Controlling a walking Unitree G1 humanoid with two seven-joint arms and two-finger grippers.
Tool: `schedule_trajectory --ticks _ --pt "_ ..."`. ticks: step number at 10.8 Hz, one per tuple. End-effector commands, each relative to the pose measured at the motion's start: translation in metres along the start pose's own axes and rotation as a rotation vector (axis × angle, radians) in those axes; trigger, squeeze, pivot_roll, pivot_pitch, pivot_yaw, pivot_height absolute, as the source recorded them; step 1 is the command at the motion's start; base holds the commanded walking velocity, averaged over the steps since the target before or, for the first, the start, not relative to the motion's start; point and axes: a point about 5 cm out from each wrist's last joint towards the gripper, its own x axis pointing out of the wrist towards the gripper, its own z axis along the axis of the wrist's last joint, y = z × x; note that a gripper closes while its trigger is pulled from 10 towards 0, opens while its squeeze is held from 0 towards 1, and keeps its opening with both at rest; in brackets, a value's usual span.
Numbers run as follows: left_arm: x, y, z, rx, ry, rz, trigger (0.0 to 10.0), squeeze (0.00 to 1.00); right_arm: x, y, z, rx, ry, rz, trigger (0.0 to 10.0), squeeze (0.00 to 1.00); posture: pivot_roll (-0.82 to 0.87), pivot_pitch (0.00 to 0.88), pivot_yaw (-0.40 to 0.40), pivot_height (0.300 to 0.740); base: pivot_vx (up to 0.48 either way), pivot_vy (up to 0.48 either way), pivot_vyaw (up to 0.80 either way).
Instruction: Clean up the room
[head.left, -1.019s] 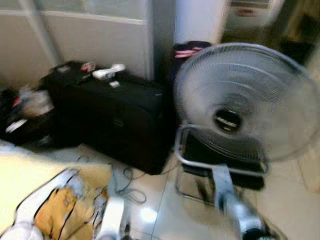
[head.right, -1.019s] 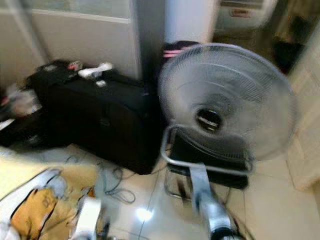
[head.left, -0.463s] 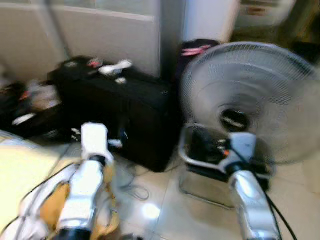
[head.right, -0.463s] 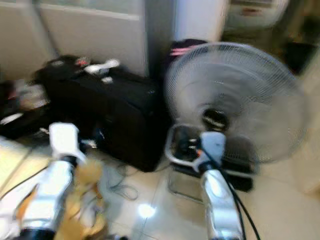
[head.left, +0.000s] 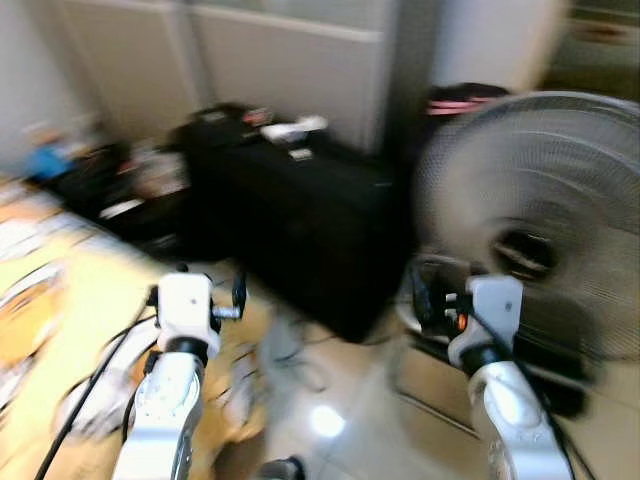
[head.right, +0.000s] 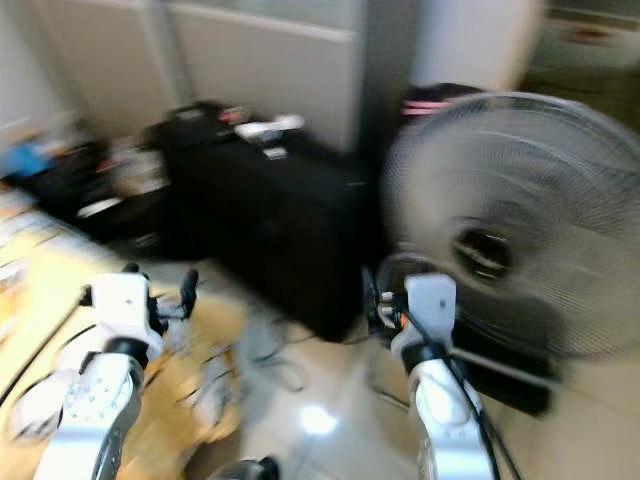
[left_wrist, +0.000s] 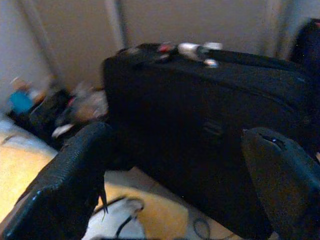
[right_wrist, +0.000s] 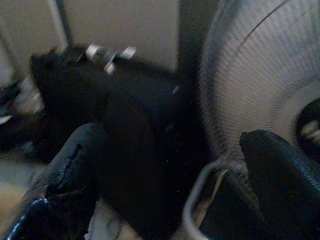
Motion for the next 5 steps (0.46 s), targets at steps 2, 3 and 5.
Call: schedule_trajectory --ticks 2,3,5 --pt "0.003 0.001 -0.005 0.027 0.022 0.052 10.0 0.36 0.0 -0.015 0.006 -0.067 0.006 0.008 10.0 1.0 -0.14 0.0 0.066 0.74 0.0 0.0 0.8" --pt "0.01 -0.004 -0.002 0.023 0.014 0.006 10.0 0.18 0.007 -0.015 0.009 -0.065 0.008 0.007 10.0 1.0 -0.13 0.0 0.043 0.74 0.0 0.0 0.8" --pt "0.019 -0.012 -0.004 -0.04 0.048 -0.015 10.0 0.0 0.011 0.0 0.001 -0.107 0.052 0.094 10.0 1.0 -0.16 0.0 0.046 0.74 0.0 0.0 0.8"
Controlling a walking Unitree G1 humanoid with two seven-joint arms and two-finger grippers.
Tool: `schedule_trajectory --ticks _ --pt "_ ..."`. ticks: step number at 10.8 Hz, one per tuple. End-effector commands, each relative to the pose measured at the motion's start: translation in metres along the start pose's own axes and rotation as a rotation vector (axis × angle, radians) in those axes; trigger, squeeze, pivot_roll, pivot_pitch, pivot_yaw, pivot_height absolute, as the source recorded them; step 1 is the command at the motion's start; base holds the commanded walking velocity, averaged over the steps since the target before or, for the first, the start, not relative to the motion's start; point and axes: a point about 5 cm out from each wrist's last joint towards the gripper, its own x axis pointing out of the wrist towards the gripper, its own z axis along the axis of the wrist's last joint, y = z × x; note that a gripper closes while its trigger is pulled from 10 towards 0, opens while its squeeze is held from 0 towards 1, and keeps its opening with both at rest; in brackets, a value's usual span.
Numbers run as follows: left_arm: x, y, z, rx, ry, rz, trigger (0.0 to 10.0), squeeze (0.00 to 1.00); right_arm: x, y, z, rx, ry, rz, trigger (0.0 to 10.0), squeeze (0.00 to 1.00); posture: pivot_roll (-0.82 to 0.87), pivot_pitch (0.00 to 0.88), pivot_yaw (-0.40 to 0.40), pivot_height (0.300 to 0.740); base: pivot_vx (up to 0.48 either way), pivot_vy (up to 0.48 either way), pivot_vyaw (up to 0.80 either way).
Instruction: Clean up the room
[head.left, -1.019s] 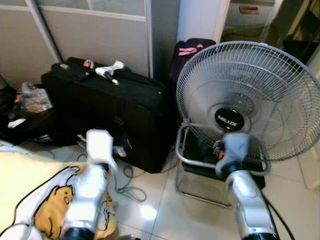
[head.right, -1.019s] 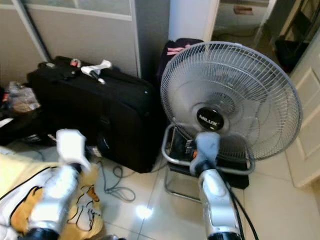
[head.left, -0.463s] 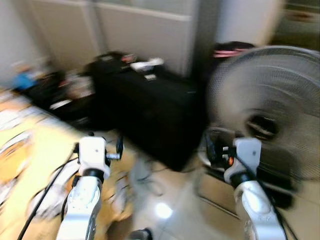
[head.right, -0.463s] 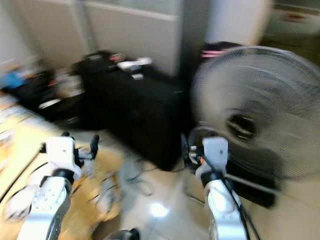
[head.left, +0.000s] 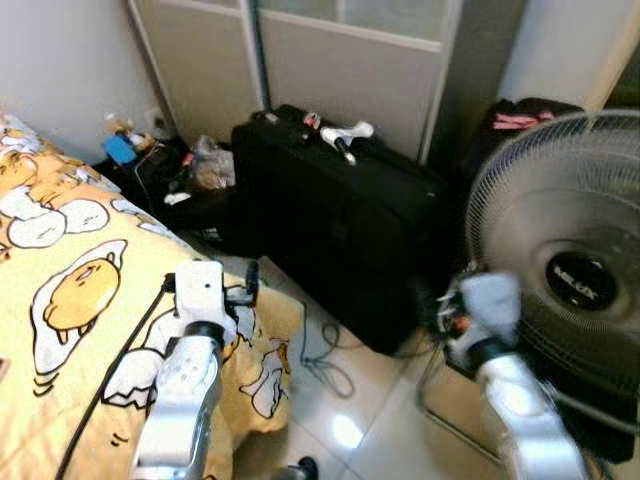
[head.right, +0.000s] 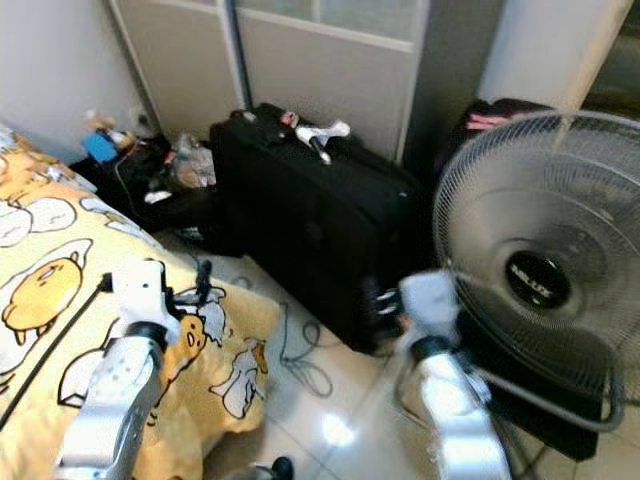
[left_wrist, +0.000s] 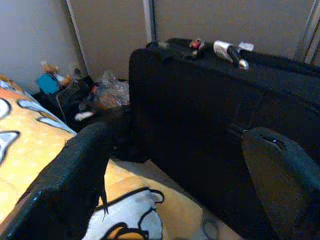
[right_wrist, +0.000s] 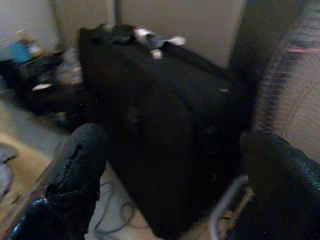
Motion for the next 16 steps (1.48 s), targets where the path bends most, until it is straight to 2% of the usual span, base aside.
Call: schedule_trajectory --ticks 1,4,5,6,7,8,9,10,11,12,13,15,16 --pt "0.0 -0.003 -0.006 0.006 0.028 -0.008 10.0 0.0 0.002 0.0 0.004 -0.029 -0.006 0.009 10.0 1.0 -0.16 0.0 0.04 0.74 0.0 0.0 0.8" --pt "0.0 -0.008 -0.002 0.067 -0.021 -0.008 10.0 0.0 0.006 -0.014 0.014 -0.023 -0.045 -0.088 10.0 1.0 -0.14 0.0 0.028 0.74 0.0 0.0 0.8" --pt "-0.001 -0.002 0.001 0.12 -0.043 -0.004 10.0 0.0 0.006 -0.02 0.018 -0.003 -0.062 -0.154 10.0 1.0 -0.14 0.0 0.037 0.74 0.0 0.0 0.8" --pt "-0.004 0.007 0.003 0.142 -0.041 0.025 10.0 0.0 0.003 -0.027 0.013 -0.042 -0.051 -0.221 10.0 1.0 -0.13 0.0 0.046 0.74 0.0 0.0 0.8" --pt "-0.007 0.012 0.001 0.141 -0.021 0.038 10.0 0.0 0.001 -0.029 0.008 -0.021 -0.031 -0.252 10.0 1.0 -0.12 0.0 0.05 0.74 0.0 0.0 0.8" --pt "-0.01 0.01 0.002 0.134 -0.022 -0.023 10.0 0.0 0.0 -0.027 0.009 -0.002 -0.024 -0.242 10.0 1.0 -0.09 0.0 0.037 0.74 0.0 0.0 0.8" --pt "-0.01 0.01 0.005 0.162 -0.026 -0.052 10.0 0.0 0.001 -0.022 0.011 0.029 -0.024 -0.235 10.0 1.0 -0.08 0.0 0.047 0.74 0.0 0.0 0.8" --pt "-0.011 0.01 0.008 0.121 -0.009 -0.067 10.0 0.0 0.003 -0.013 0.006 0.048 -0.014 -0.218 10.0 1.0 -0.08 0.0 0.061 0.74 0.0 0.0 0.8" --pt "-0.012 0.014 0.005 0.119 0.021 -0.065 10.0 0.0 0.005 -0.005 0.006 0.042 -0.015 -0.2 10.0 1.0 -0.07 0.0 0.067 0.74 0.0 0.0 0.8" --pt "-0.013 0.019 0.005 0.1 0.024 -0.04 10.0 0.0 0.005 -0.003 0.007 0.04 -0.017 -0.199 10.0 1.0 -0.07 0.0 0.065 0.74 0.0 0.0 0.8" --pt "-0.009 0.023 0.009 0.156 -0.003 -0.016 10.0 0.0 0.004 -0.007 0.008 0.032 -0.02 -0.203 10.0 1.0 -0.07 0.0 0.044 0.74 0.0 0.0 0.8" --pt "-0.006 0.013 0.009 0.173 0.008 -0.055 10.0 0.0 0.007 -0.017 0.011 0.058 -0.022 -0.244 10.0 1.0 -0.07 0.0 0.035 0.74 0.0 0.0 0.4" --pt "-0.003 0.01 0.013 0.177 0.003 -0.067 10.0 0.0 0.011 -0.016 0.013 0.079 -0.021 -0.244 10.0 1.0 -0.07 0.0 0.039 0.74 0.0 0.0 0.0"
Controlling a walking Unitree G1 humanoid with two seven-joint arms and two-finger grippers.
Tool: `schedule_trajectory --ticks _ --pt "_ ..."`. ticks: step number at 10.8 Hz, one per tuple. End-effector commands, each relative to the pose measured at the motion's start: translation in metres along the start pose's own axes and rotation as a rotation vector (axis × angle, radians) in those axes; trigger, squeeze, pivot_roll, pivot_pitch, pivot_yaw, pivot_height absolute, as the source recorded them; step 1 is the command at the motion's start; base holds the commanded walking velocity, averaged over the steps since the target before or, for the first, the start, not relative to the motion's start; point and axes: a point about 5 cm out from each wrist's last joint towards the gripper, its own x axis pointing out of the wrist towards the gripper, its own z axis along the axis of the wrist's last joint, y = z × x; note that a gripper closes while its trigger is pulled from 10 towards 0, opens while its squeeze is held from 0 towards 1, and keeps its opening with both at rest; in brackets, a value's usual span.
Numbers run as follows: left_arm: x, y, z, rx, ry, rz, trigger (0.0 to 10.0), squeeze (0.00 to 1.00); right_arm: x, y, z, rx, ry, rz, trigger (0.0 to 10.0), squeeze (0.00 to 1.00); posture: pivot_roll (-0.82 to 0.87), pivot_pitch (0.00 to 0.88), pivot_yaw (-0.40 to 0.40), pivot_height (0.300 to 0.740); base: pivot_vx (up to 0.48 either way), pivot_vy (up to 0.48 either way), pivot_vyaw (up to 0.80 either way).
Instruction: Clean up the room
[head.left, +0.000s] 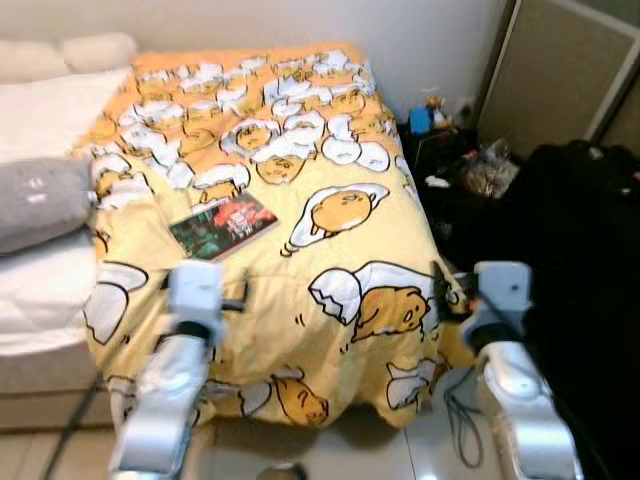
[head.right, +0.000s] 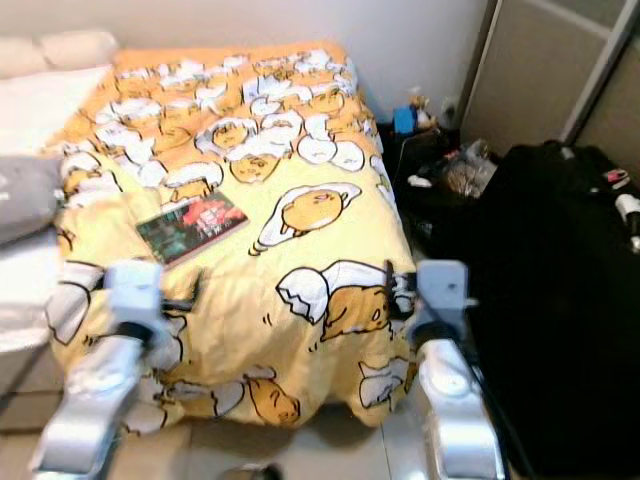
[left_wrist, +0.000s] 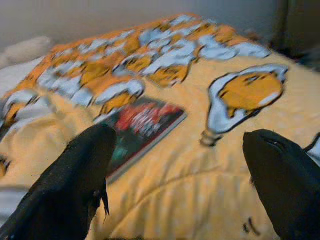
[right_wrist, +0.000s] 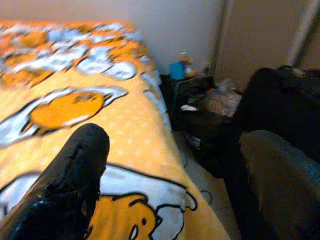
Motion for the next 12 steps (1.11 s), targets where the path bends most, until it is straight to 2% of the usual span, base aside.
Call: schedule_trajectory --ticks 1,2,3,4,6,7,9,10,12 --pt "0.005 0.012 0.006 0.015 -0.003 0.033 10.0 0.0 0.003 0.005 0.001 0.031 0.015 -0.007 10.0 0.0 -0.08 0.0 0.049 0.74 0.0 0.375 0.0" --pt "0.007 0.014 0.007 0.016 -0.006 0.037 10.0 0.0 0.005 0.005 0.001 0.025 0.017 -0.011 10.0 0.0 -0.08 0.0 0.049 0.74 0.0 0.371 0.0" --pt "0.008 0.016 0.007 0.023 -0.001 0.039 10.0 0.0 0.007 0.005 0.0 0.103 0.008 0.009 10.0 0.0 -0.08 0.0 0.045 0.74 0.0 0.368 0.0" --pt "0.009 0.018 0.008 0.029 0.001 0.044 10.0 0.0 0.009 0.006 -0.002 0.049 0.04 0.001 10.0 0.0 -0.08 0.0 0.051 0.74 0.0 0.345 0.0" --pt "0.012 0.02 0.011 0.028 0.001 0.05 10.0 0.0 0.011 0.009 -0.002 0.04 0.054 0.003 10.0 0.0 -0.08 0.0 0.054 0.74 0.0 0.343 0.0" --pt "0.014 0.019 0.012 0.015 0.001 0.054 10.0 0.0 0.013 0.005 -0.003 -0.001 0.07 -0.028 10.0 0.0 -0.08 0.0 0.059 0.74 0.0 0.341 0.0" --pt "0.017 0.023 0.012 0.018 0.009 0.062 10.0 0.0 0.016 0.011 0.003 0.056 0.038 0.008 10.0 0.0 -0.07 0.0 0.059 0.74 0.0 0.332 0.0" --pt "0.018 0.023 0.013 0.022 0.007 0.06 10.0 0.0 0.018 0.01 0.01 0.061 -0.025 0.0 10.0 0.0 -0.06 0.0 0.044 0.74 0.0 0.3 0.0" --pt "0.019 0.02 0.013 0.018 0.003 0.053 10.0 0.0 0.019 0.007 0.008 -0.014 -0.011 -0.029 10.0 0.0 -0.07 0.0 0.04 0.74 0.0 0.298 0.0"
